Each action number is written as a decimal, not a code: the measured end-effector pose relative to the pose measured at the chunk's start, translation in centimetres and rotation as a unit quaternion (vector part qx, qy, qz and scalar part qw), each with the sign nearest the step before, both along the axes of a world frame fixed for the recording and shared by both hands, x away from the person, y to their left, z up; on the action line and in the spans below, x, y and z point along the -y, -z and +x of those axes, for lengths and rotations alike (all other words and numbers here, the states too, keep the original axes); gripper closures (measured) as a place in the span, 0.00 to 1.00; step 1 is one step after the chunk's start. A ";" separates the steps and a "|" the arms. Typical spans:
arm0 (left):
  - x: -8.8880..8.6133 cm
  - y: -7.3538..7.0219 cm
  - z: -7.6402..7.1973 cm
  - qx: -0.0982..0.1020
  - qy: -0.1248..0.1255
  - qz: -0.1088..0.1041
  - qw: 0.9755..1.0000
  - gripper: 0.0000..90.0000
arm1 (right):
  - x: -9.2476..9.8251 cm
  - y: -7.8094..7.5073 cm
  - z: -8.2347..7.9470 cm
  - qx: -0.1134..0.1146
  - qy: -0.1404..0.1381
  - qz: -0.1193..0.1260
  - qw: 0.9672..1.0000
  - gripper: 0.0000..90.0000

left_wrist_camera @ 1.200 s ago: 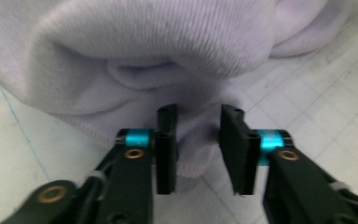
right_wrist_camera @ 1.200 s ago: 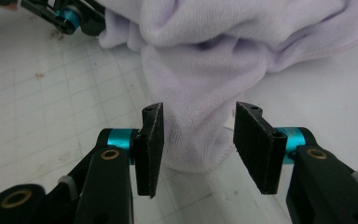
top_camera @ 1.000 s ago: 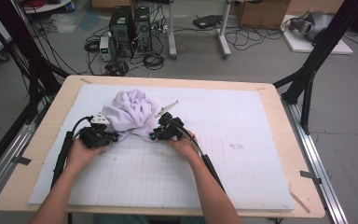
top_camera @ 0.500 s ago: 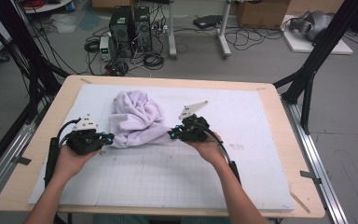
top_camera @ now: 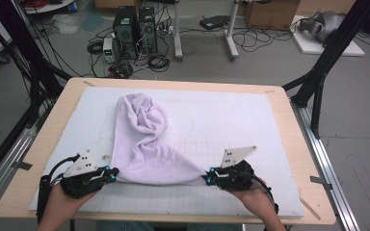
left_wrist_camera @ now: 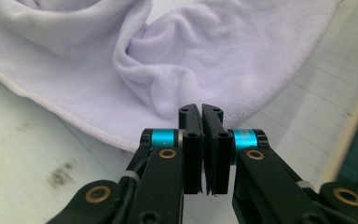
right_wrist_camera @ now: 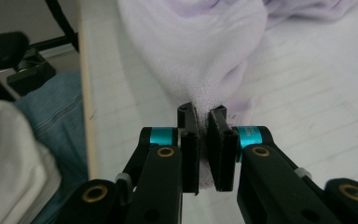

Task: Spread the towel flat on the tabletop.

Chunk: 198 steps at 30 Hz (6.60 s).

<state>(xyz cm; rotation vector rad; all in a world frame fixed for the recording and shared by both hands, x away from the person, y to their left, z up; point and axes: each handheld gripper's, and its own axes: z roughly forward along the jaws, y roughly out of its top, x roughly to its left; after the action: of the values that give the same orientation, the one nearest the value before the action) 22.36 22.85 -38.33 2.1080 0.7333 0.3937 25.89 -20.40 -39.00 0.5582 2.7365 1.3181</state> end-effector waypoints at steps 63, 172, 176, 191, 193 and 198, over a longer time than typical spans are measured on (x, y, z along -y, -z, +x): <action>0.5 4.0 6.4 -0.070 -0.019 0.034 0.997 0.54 | -10.0 3.5 9.0 -0.064 -0.014 0.024 0.998 0.62; 1.8 3.0 7.7 -0.052 -0.023 0.003 0.998 0.95 | -1.1 -0.3 7.1 0.025 0.093 -0.042 0.994 0.93; 2.0 2.3 6.2 -0.047 -0.003 -0.016 0.999 0.95 | 0.9 -1.4 3.9 0.034 0.093 -0.035 0.995 0.93; 1.8 2.5 7.8 -0.067 -0.018 -0.002 0.998 0.60 | 0.3 -1.0 6.2 -0.007 0.082 0.004 0.997 0.62; 2.1 3.4 8.3 -0.079 -0.022 0.020 0.996 0.59 | -0.8 0.3 7.7 -0.035 0.087 -0.018 0.995 0.59; 2.7 4.9 8.5 -0.095 -0.015 0.063 0.993 0.71 | -2.6 3.0 8.8 -0.082 0.067 -0.068 0.992 0.66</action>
<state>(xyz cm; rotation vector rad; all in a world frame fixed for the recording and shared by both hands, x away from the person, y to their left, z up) 30.89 20.12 -43.26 2.2769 0.8715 0.2643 34.65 -17.84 -42.01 0.8568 2.8311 1.0921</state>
